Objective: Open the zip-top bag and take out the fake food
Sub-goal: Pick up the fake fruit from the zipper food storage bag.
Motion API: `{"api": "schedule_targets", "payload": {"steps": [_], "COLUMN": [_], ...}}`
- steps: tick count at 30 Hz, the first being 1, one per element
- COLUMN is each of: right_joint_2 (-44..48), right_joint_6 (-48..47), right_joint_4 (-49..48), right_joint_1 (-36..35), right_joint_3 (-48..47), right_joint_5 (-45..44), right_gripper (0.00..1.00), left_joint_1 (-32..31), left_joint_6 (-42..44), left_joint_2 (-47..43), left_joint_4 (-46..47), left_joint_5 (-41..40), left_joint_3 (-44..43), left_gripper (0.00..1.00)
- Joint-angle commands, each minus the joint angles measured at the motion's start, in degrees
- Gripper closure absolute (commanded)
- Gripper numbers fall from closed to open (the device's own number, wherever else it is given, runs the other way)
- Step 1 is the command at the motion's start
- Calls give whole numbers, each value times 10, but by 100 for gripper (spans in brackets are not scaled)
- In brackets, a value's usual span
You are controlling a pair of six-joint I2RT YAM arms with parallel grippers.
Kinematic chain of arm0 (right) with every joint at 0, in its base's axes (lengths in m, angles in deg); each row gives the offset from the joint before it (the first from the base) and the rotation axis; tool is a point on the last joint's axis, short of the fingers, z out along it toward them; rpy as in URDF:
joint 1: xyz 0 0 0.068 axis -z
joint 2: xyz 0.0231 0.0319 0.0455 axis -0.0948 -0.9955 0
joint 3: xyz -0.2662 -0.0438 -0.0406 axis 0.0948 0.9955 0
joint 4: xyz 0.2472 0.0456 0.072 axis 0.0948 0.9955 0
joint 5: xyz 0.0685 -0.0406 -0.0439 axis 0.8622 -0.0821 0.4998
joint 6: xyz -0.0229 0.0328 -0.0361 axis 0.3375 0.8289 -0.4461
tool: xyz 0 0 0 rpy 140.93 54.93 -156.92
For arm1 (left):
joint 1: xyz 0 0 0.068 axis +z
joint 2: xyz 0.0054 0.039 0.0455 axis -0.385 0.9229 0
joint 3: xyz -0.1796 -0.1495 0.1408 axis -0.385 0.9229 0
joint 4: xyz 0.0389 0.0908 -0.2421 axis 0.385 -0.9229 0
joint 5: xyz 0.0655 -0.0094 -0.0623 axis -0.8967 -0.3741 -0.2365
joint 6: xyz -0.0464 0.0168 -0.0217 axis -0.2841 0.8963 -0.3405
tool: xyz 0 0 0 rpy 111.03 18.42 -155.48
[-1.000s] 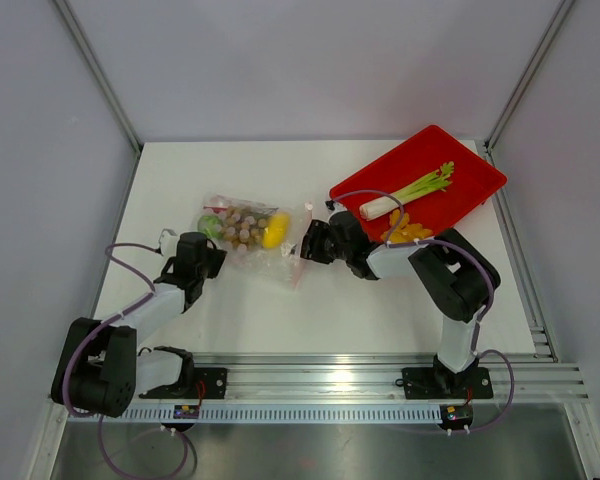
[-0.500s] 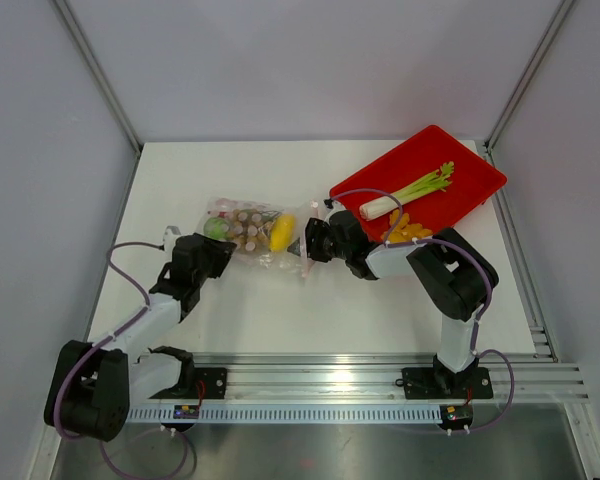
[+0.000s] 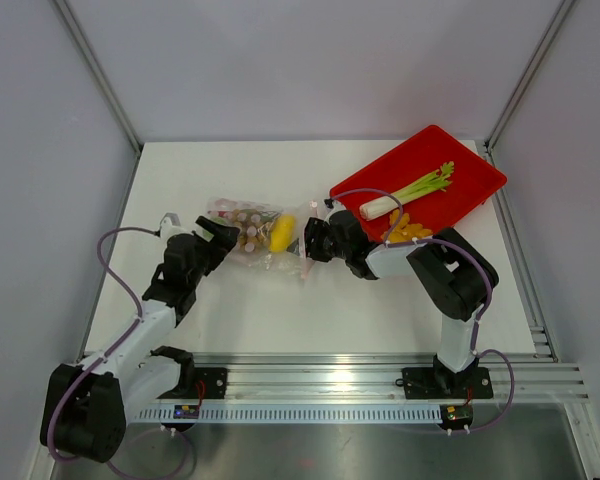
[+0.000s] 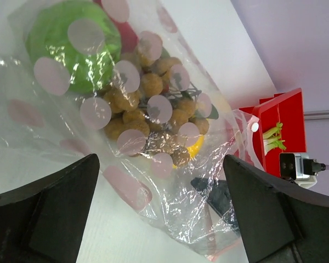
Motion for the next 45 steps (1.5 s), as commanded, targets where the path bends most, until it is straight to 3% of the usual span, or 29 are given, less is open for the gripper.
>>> {"api": "schedule_targets", "payload": {"steps": [1, 18, 25, 33, 37, 45], "right_joint_2": [13, 13, 7, -1, -12, -22], "right_joint_6": [5, 10, 18, 34, 62, 55], "right_joint_4": [-26, -18, -19, -26, -68, -68], "right_joint_1": [-5, -5, -5, -5, -5, -5], "right_joint_3": [-14, -23, -30, -33, -25, -36], "right_joint_5": [-8, -10, -11, -30, -35, -28], "right_gripper": [43, 35, 33, 32, 32, 27], "left_joint_1": [-2, -2, -32, -61, -64, -64], "left_joint_6": [83, 167, 196, 187, 173, 200], "left_joint_2": [-8, 57, 94, 148, 179, 245], "left_joint_4": [35, 50, 123, 95, 129, 110], "left_joint_5": [-32, -191, -150, -105, -107, -115], "left_joint_3": [-30, -58, -66, -145, -137, -176], "left_gripper": [1, 1, 1, 2, 2, 1]}}
